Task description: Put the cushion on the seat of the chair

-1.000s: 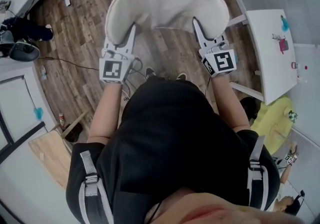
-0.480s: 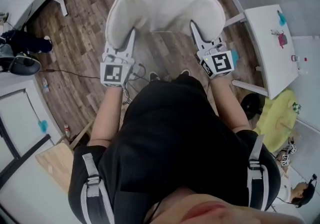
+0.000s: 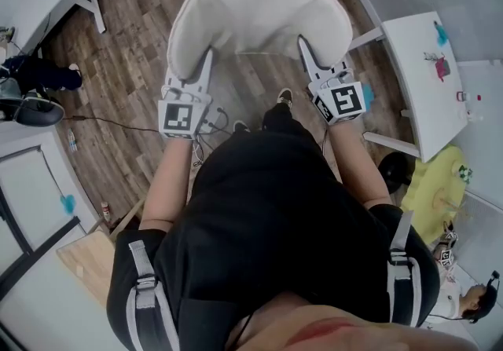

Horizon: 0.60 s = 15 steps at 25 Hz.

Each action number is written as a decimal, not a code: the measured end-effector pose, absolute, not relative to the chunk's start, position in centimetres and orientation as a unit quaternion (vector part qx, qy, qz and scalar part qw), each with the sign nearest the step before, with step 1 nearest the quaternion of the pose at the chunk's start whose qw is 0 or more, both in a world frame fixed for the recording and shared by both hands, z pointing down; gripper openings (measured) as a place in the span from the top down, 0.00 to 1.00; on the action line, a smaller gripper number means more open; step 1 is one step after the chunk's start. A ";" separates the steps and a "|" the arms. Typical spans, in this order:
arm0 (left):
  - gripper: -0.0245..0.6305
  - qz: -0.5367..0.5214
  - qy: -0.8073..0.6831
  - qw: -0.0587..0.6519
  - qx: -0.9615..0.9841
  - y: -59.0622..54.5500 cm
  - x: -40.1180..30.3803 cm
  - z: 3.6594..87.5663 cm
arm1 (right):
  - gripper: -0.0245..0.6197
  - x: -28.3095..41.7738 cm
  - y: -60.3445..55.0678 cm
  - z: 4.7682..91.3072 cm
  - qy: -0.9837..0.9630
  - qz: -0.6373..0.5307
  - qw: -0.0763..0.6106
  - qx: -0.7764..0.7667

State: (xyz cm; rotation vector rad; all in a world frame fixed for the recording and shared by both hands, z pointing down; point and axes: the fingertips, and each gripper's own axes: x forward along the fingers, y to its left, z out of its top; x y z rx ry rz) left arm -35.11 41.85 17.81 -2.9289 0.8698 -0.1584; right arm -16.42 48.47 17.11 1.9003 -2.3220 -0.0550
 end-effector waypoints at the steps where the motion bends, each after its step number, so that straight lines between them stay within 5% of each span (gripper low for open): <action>1: 0.88 -0.052 0.285 0.041 -0.956 41.6 -34.7 17.8 | 0.88 -16.0 48.2 17.1 -0.772 -0.018 0.069 0.631; 15: 0.88 -0.066 0.305 0.040 -0.949 36.2 -24.5 18.4 | 0.88 -5.4 41.7 17.9 -0.785 -0.012 0.068 0.615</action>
